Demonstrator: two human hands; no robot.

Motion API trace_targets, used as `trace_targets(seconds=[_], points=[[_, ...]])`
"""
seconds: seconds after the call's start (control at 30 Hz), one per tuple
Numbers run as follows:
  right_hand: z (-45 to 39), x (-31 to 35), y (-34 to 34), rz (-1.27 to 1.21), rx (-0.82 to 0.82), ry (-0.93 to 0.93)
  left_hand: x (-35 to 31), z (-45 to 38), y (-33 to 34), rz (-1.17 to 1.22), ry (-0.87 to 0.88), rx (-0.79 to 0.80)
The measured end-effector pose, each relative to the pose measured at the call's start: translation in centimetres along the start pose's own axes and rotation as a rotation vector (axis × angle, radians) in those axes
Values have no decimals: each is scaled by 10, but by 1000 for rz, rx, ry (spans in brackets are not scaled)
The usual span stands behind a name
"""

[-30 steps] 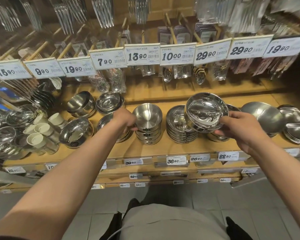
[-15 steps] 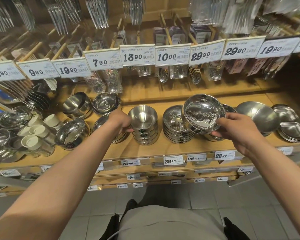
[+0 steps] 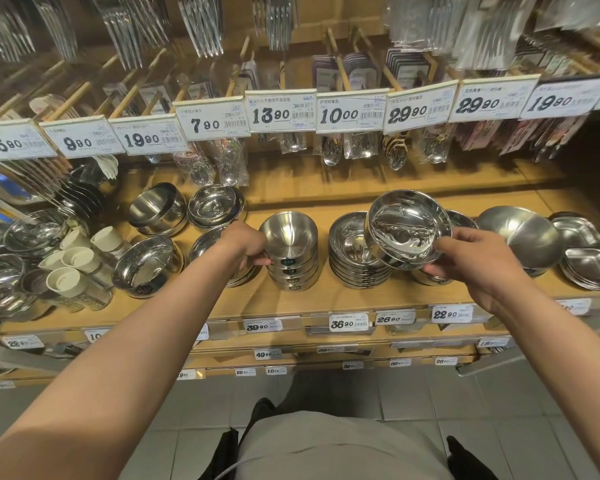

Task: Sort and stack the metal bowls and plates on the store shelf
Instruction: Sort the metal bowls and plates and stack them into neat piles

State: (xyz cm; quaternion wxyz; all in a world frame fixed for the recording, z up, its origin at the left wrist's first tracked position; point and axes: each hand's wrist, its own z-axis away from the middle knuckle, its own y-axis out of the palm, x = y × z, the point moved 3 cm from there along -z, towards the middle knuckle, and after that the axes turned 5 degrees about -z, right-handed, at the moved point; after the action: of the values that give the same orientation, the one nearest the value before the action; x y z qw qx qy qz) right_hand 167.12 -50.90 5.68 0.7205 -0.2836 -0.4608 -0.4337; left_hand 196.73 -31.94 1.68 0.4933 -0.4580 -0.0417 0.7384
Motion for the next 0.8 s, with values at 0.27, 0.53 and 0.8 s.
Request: trace_targets(seconds=[0.27, 0.53, 0.8], points=[[3, 2, 0, -11, 11, 1, 1, -1, 0, -24, -10, -6], [7, 0, -6, -14, 13, -7, 0, 7, -3, -52, -12, -29], [4, 12, -30, -23, 5, -19, -34, 40, -26, -396, 115, -357]])
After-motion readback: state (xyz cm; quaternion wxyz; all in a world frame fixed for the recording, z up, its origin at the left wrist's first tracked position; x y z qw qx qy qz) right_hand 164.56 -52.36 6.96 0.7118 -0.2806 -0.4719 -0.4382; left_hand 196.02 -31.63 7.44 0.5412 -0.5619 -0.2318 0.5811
